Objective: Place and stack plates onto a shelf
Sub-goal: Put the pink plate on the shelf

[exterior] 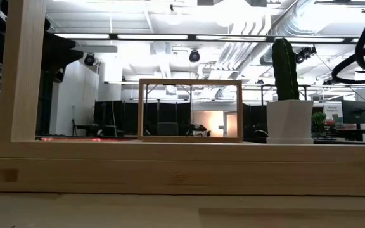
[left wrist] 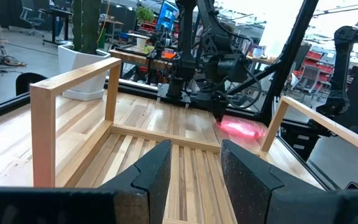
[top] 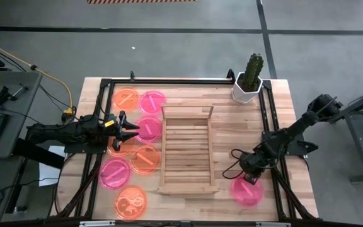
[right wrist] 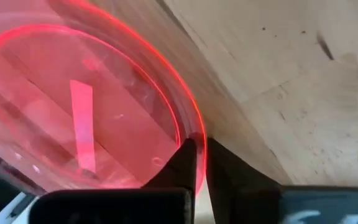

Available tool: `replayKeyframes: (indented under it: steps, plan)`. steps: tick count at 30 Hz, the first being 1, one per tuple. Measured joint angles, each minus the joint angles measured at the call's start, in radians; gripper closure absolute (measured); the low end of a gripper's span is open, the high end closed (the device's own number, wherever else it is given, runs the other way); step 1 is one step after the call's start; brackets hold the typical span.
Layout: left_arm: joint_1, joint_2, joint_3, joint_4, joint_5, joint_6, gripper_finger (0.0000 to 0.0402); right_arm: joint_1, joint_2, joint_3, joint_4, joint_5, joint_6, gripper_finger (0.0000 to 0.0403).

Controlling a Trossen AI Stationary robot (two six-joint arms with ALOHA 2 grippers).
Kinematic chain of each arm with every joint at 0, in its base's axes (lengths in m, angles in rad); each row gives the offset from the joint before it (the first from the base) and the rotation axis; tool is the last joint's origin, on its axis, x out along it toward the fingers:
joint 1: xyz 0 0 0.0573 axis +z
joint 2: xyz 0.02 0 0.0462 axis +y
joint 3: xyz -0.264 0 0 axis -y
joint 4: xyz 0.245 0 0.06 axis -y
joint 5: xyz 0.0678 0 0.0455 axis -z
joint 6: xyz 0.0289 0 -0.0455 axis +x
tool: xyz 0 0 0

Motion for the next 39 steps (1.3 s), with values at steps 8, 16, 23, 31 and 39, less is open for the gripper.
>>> replayKeyframes:
  steps: [8,16,23,31,39]
  plan:
    - [0.0,0.0,0.0,0.0,0.0,0.0,0.027,-0.002,-0.059,0.0,-0.003,-0.075,-0.024,0.0401]
    - [0.0,0.0,0.0,0.0,0.0,0.0,0.027,-0.002,-0.278,0.0,-0.005,-0.153,-0.031,0.0403]
    - [0.0,0.0,0.0,0.0,0.0,0.0,0.027,0.001,-0.43,0.001,-0.053,-0.125,0.074,0.0403]
    - [0.0,0.0,0.0,0.0,0.0,0.0,0.027,0.064,-0.391,-0.015,-0.043,0.004,0.201,0.038]
    - [0.0,0.0,0.0,0.0,0.0,0.0,0.027,0.165,-0.275,-0.084,0.097,0.074,0.367,0.0254]
